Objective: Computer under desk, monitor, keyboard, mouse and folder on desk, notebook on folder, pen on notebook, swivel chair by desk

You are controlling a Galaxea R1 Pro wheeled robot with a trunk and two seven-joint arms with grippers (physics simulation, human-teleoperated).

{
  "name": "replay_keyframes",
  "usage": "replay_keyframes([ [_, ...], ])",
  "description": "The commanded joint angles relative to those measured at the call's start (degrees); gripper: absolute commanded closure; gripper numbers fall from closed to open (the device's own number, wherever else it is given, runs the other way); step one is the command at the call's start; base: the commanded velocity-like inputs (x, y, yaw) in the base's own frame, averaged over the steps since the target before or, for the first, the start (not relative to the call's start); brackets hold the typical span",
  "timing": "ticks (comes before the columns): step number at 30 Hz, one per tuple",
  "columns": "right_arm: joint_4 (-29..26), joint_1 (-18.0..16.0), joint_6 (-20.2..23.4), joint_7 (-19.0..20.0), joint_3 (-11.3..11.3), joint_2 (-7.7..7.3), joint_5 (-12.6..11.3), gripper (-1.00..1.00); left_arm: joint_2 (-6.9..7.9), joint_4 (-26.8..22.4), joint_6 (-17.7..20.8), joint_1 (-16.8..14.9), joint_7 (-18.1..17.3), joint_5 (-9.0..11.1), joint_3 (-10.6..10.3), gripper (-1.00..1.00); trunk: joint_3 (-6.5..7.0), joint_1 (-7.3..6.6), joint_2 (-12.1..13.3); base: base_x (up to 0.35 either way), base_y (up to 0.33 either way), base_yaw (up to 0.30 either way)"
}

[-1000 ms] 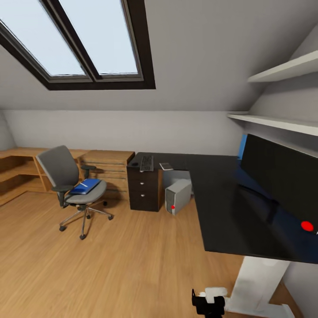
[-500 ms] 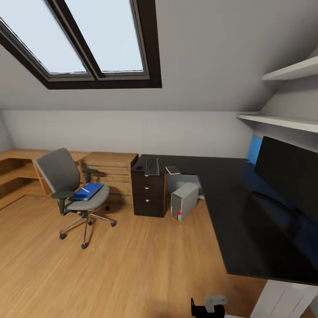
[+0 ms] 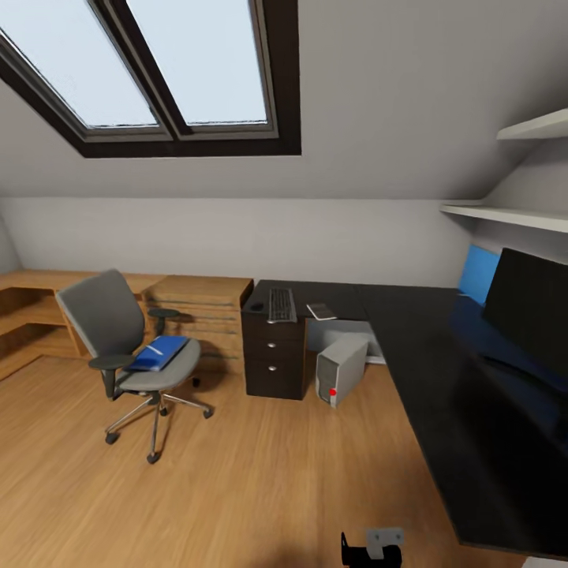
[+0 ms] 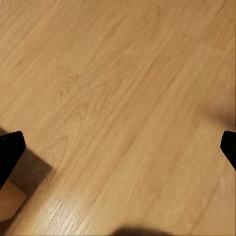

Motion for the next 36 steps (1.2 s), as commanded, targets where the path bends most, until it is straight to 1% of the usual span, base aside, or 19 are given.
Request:
replay_keyframes([
  [1, 0.1, -0.1, -0.3, -0.1, 0.5, 0.03, -0.5, -1.0, 0.02, 0.0, -0.1, 0.0, 0.4, 0.3, -0.5, -1.0, -0.07, 0.04, 0.0, 0.3, 0.195, 0.0],
  [8, 0.1, -0.1, -0.3, -0.1, 0.5, 0.06, -0.5, -1.0, -0.06, 0.0, 0.2, 0.0, 0.3, 0.4, -0.6, -1.0, -0.07, 0.04, 0.0, 0.309, 0.164, 0.0],
  [17, 0.1, -0.1, -0.3, -0.1, 0.5, 0.03, -0.5, -1.0, -0.07, 0.0, 0.2, 0.0, 0.2, 0.3, -0.5, -1.0, -0.07, 0.04, 0.0, 0.32, 0.093, -0.011],
  [26, 0.1, -0.1, -0.3, -0.1, 0.5, 0.03, -0.6, -1.0, -0.07, 0.0, 0.2, 0.0, 0.3, 0.3, -0.6, -1.0, -0.07, 0.04, 0.0, 0.321, 0.072, -0.209],
  [36, 0.1, -0.1, -0.3, -0.1, 0.5, 0.03, -0.6, -1.0, 0.01, 0.0, 0.2, 0.0, 0.3, 0.4, -0.6, -1.0, -0.07, 0.04, 0.0, 0.321, 0.086, -0.042],
])
